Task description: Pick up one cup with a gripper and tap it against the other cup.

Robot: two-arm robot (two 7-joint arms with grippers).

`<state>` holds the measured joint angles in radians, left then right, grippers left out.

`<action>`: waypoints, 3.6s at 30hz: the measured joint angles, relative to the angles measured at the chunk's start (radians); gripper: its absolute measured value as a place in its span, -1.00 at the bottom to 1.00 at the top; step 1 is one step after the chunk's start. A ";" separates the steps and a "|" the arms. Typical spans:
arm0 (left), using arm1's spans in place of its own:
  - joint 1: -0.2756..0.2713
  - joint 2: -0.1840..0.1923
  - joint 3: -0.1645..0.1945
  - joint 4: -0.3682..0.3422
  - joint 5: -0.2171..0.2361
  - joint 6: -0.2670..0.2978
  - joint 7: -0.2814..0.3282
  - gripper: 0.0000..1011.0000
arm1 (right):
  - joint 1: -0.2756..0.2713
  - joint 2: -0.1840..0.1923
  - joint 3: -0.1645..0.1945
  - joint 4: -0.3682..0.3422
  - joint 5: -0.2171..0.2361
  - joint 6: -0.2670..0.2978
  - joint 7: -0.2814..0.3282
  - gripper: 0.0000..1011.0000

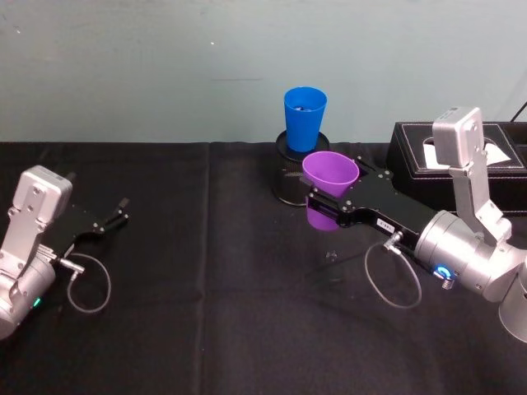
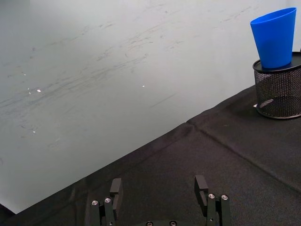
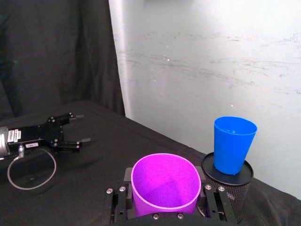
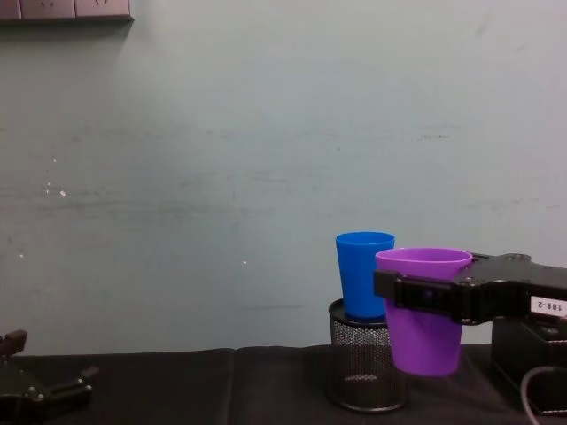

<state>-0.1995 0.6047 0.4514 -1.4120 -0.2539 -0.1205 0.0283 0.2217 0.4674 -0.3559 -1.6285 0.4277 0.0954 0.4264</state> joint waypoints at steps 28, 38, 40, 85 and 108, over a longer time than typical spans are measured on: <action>0.000 0.000 0.000 0.000 0.000 0.000 0.000 0.98 | 0.000 0.000 0.001 -0.001 -0.001 -0.001 0.001 0.48; 0.000 0.000 0.000 0.000 0.000 0.000 0.000 0.98 | 0.000 0.000 0.001 -0.001 -0.001 -0.001 0.001 0.48; 0.000 0.000 0.000 0.000 0.000 0.000 0.000 0.98 | 0.000 0.000 0.001 -0.001 -0.001 -0.001 0.001 0.48; 0.000 0.000 0.000 0.000 0.000 0.000 0.000 0.98 | 0.000 0.000 0.001 -0.001 -0.001 -0.001 0.002 0.48; 0.000 0.000 0.000 0.000 0.000 0.000 0.000 0.98 | 0.000 0.000 0.001 -0.001 -0.001 -0.001 0.002 0.48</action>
<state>-0.1996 0.6047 0.4514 -1.4120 -0.2539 -0.1205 0.0283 0.2213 0.4678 -0.3551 -1.6292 0.4266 0.0945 0.4282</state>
